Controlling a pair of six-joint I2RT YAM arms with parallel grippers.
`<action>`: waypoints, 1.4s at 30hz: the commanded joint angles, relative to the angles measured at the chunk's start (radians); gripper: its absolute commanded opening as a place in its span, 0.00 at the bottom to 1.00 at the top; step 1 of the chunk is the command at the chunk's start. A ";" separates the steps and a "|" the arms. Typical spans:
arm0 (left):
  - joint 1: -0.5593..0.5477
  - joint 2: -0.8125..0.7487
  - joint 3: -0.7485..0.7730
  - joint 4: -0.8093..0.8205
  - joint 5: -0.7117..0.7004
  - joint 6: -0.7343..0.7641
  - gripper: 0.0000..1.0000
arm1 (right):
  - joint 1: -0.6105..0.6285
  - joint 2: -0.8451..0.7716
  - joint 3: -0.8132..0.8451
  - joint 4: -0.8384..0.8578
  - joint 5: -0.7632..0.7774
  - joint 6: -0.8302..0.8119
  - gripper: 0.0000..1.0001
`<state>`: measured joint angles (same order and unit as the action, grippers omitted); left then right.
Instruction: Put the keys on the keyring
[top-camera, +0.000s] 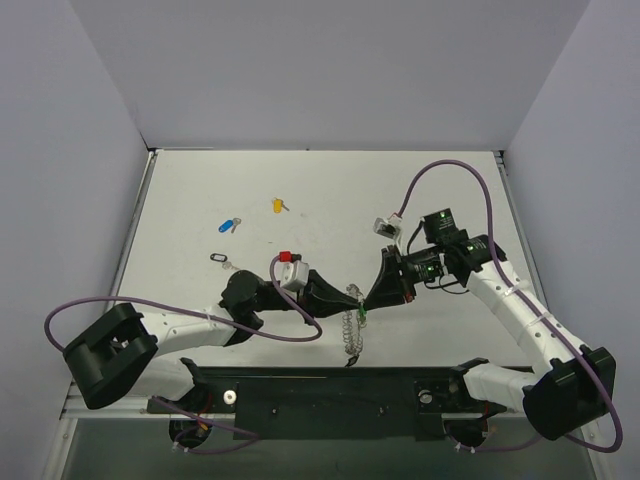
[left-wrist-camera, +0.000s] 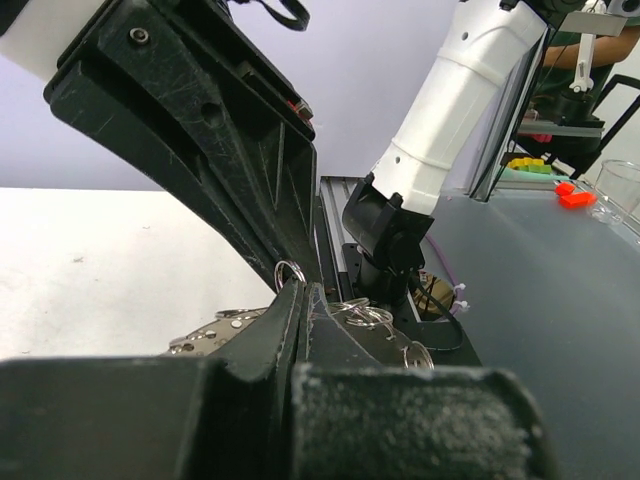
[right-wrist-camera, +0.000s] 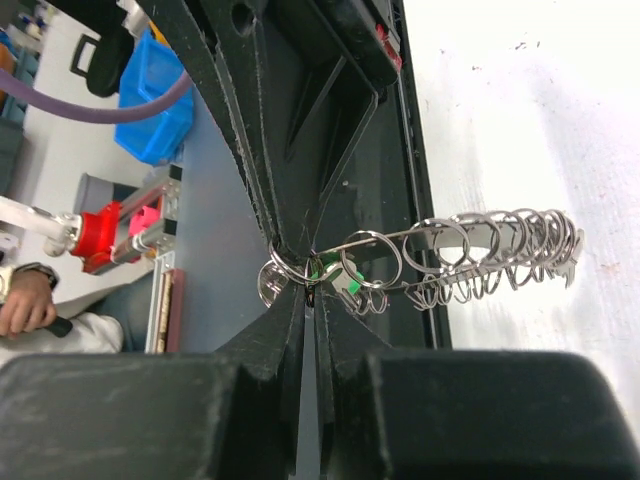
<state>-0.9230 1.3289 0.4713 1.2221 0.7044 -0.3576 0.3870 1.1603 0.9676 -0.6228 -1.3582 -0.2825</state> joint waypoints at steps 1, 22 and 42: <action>-0.004 -0.048 0.012 0.018 0.075 0.038 0.00 | 0.006 -0.022 -0.032 0.242 -0.045 0.227 0.00; 0.049 -0.122 -0.034 -0.041 0.053 0.057 0.00 | 0.009 -0.037 -0.069 0.334 0.033 0.302 0.01; 0.067 -0.151 -0.020 -0.144 0.078 0.098 0.00 | 0.023 -0.036 -0.004 0.100 0.223 0.089 0.06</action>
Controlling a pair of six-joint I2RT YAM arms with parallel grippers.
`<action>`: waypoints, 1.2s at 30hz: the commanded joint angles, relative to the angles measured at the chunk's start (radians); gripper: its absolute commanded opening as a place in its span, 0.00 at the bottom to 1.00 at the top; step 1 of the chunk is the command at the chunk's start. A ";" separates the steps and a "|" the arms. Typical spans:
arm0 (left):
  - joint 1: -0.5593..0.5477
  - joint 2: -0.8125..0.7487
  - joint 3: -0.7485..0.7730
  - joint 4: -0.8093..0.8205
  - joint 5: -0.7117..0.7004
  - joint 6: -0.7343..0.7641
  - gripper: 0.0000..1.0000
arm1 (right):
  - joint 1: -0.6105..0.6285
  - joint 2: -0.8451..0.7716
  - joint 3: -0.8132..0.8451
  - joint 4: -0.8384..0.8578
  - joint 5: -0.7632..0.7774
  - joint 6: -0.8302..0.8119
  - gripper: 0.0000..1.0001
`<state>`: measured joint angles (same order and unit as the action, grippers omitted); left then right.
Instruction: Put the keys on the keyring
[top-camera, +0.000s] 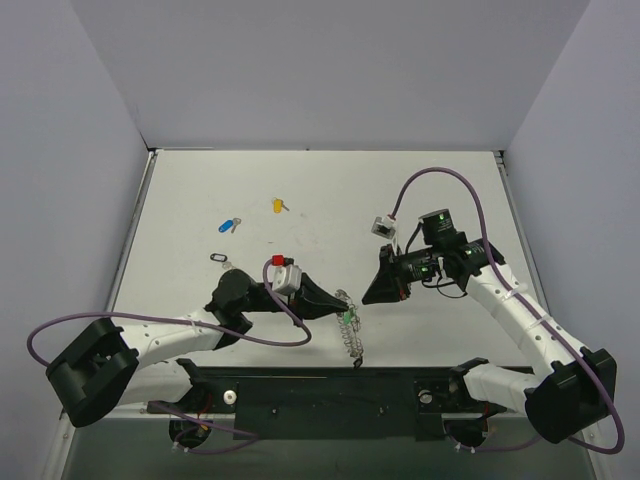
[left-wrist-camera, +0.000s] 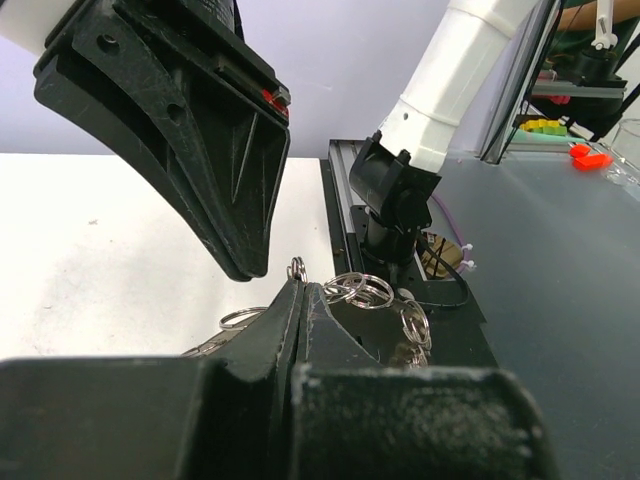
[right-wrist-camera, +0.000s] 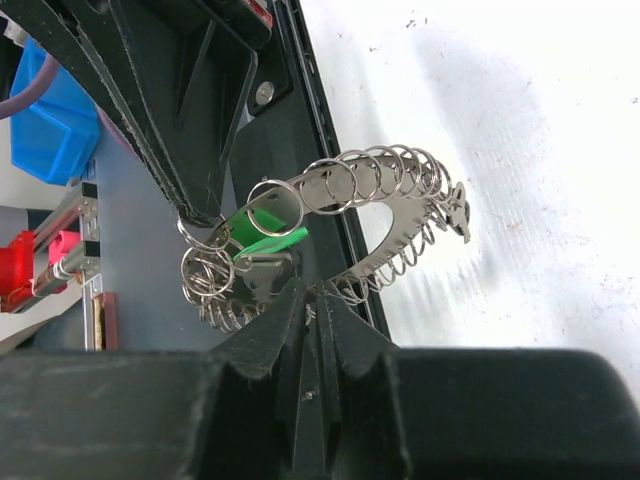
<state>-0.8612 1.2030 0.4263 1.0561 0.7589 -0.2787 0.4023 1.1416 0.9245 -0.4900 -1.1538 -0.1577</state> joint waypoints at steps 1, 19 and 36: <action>0.005 -0.026 0.026 0.024 0.023 0.019 0.00 | 0.007 -0.019 0.042 -0.033 0.020 -0.037 0.06; -0.004 0.050 -0.015 0.238 -0.030 -0.096 0.00 | 0.090 0.092 0.341 -0.921 -0.037 -1.339 0.47; -0.062 0.087 -0.043 0.291 -0.197 -0.096 0.00 | 0.099 0.063 0.315 -0.475 0.132 -0.803 0.43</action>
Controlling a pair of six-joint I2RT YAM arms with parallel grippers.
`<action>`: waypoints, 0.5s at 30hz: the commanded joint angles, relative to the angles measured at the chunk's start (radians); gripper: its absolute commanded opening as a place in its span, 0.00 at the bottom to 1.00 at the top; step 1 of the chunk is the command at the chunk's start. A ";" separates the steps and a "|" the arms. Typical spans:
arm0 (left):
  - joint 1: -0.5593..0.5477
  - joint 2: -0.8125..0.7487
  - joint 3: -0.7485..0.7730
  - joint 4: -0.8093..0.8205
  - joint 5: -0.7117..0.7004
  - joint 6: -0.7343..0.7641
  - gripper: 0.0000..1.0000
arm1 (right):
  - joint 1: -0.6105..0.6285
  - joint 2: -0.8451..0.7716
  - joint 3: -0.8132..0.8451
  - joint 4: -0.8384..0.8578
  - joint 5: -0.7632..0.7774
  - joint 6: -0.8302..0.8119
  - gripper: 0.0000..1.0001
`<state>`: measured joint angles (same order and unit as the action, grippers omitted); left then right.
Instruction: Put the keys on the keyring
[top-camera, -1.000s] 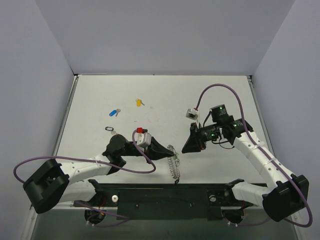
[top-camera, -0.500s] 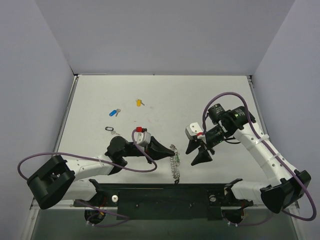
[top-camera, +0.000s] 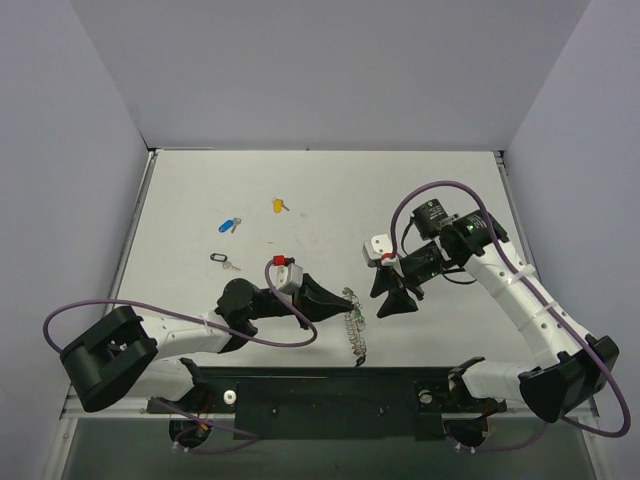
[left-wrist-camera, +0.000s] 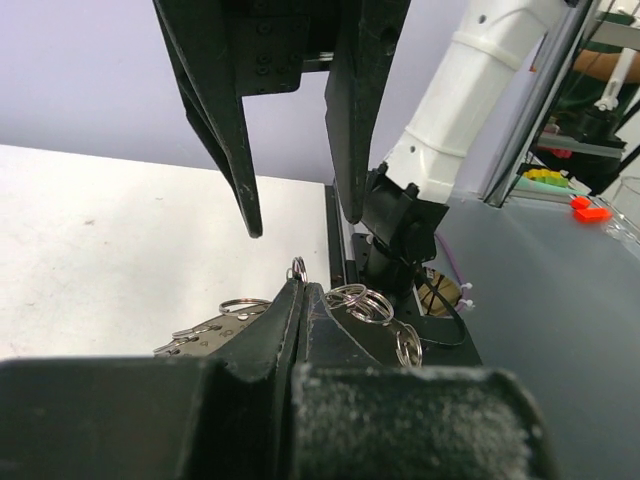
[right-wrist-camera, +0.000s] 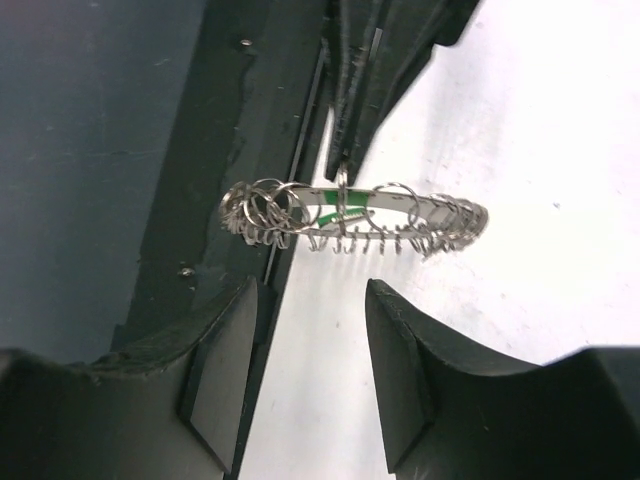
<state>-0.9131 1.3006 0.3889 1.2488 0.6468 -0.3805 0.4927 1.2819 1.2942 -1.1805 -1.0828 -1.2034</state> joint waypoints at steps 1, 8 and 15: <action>-0.013 -0.011 -0.005 0.092 -0.096 0.012 0.00 | 0.007 -0.079 -0.052 0.217 0.058 0.260 0.43; -0.032 0.020 0.011 0.121 -0.131 0.019 0.00 | 0.021 -0.053 -0.036 0.220 -0.005 0.245 0.41; -0.041 0.034 0.022 0.136 -0.145 0.022 0.00 | 0.038 -0.047 -0.065 0.229 -0.017 0.238 0.35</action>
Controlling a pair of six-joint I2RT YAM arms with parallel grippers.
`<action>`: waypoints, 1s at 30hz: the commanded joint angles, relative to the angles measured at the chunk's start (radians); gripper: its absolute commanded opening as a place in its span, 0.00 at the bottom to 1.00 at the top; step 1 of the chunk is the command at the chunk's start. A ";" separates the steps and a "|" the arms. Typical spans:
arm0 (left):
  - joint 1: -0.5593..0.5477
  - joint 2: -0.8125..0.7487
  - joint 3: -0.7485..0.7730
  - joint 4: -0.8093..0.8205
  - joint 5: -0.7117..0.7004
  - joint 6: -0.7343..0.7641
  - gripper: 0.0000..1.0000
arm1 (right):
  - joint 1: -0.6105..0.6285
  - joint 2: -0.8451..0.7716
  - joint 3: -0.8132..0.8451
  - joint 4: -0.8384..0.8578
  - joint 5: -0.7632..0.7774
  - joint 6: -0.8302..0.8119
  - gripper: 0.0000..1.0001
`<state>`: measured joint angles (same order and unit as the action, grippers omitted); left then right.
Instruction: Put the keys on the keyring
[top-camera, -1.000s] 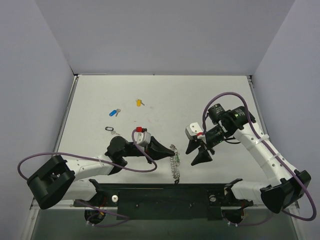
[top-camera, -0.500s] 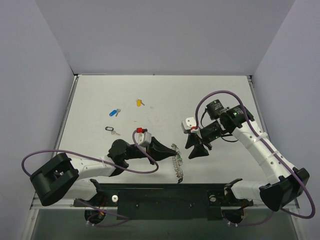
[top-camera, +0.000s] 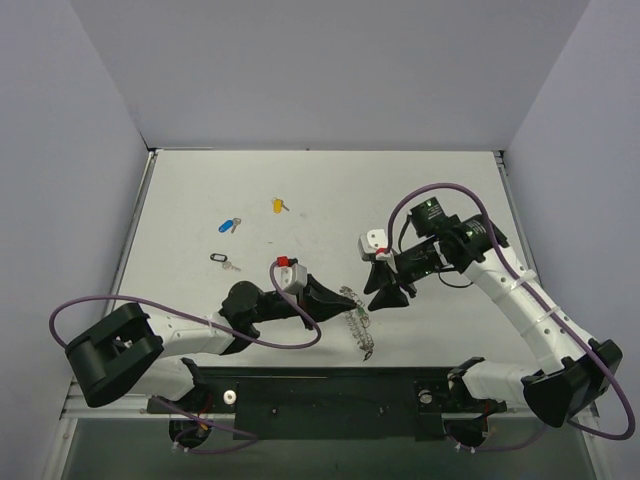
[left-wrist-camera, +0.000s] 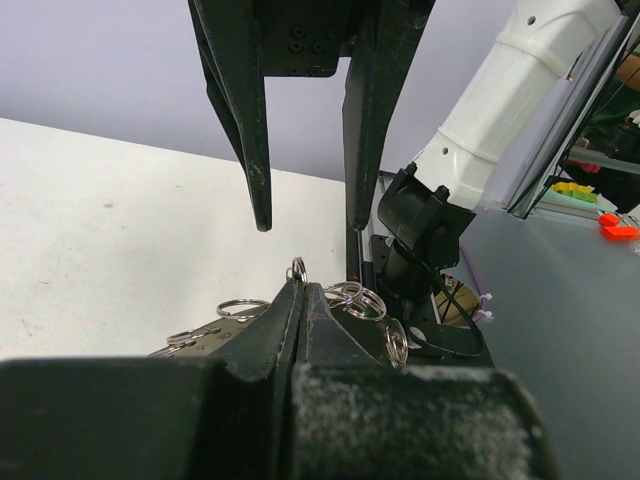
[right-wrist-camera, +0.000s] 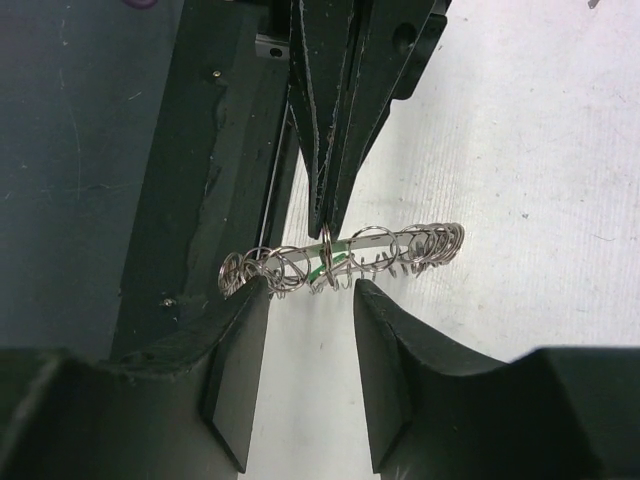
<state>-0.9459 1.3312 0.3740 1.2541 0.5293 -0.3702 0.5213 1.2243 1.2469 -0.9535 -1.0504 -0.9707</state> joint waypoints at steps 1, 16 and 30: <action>-0.010 0.006 0.039 0.133 -0.029 0.013 0.00 | 0.009 0.009 -0.021 0.007 -0.054 0.007 0.35; -0.021 0.011 0.045 0.154 -0.035 0.013 0.00 | 0.026 0.037 -0.040 0.019 -0.053 0.003 0.27; -0.021 0.014 0.055 0.166 -0.034 0.010 0.00 | 0.042 0.041 -0.056 0.032 -0.048 0.001 0.19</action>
<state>-0.9615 1.3437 0.3748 1.2545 0.5076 -0.3618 0.5518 1.2549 1.2022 -0.9211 -1.0622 -0.9653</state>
